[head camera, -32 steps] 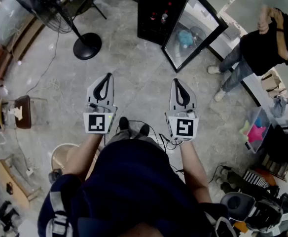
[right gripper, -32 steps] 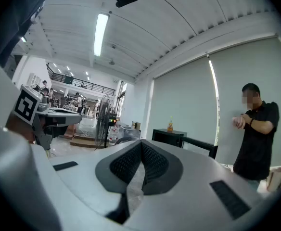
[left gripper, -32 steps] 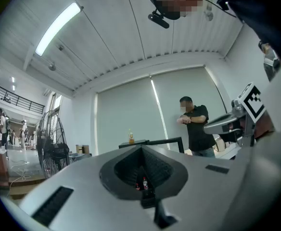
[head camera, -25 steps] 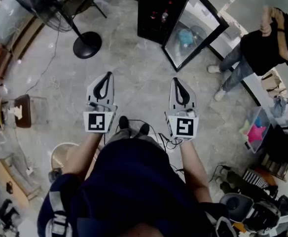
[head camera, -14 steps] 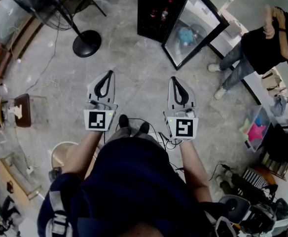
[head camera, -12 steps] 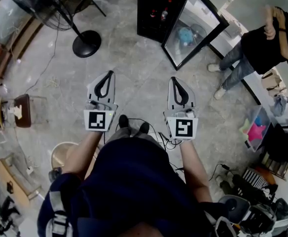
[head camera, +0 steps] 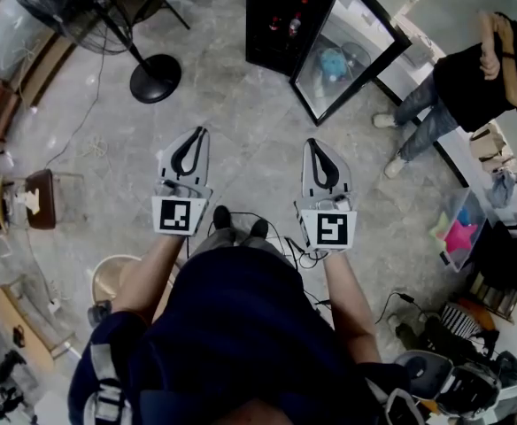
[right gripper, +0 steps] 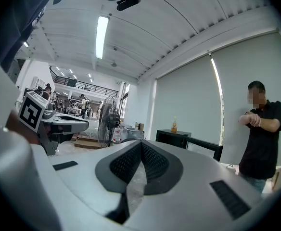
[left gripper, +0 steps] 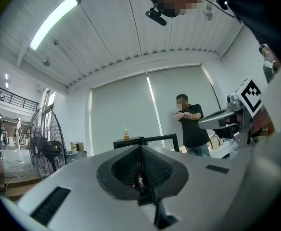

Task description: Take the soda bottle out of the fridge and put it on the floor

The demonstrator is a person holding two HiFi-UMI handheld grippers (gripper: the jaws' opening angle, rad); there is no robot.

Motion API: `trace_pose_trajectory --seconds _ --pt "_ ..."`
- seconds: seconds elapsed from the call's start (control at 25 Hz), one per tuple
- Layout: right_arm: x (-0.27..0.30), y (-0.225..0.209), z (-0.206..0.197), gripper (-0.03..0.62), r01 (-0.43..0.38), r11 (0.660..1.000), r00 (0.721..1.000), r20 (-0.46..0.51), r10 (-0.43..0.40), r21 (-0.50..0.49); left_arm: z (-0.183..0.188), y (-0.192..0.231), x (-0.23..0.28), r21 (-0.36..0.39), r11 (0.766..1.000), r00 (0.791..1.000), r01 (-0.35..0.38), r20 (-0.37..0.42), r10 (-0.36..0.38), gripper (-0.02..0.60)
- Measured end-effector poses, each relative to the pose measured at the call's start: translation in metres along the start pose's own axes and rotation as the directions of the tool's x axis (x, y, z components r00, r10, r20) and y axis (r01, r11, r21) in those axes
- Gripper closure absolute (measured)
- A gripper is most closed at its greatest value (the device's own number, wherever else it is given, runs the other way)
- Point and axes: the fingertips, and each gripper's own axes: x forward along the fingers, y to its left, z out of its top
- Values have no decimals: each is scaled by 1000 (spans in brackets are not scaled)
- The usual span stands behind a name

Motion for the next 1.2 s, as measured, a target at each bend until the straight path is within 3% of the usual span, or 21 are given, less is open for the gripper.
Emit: trace_pose_trajectory --seconds 0.28,0.32,0.4,0.8,1.2 --pt "0 -8 1 577 -3 1000 1000 3 3 1 3 -2 8 9 1000 1000 8 8 -8 552" --pt "0 -9 1 577 -3 1000 1000 5 3 2 2 -3 9 7 1000 1000 14 4 -14 531" --pt "1 -10 1 577 -3 1000 1000 4 3 6 1 -2 13 -6 1000 1000 24 -5 -24 420" --pt "-10 -18 0 577 -5 1000 1000 17 4 20 0 -5 18 14 1000 1000 26 2 -27 290" --pt "-11 -44 -9 576 -55 998 998 2 55 39 -5 -13 44 23 1000 1000 3 0 -3 282"
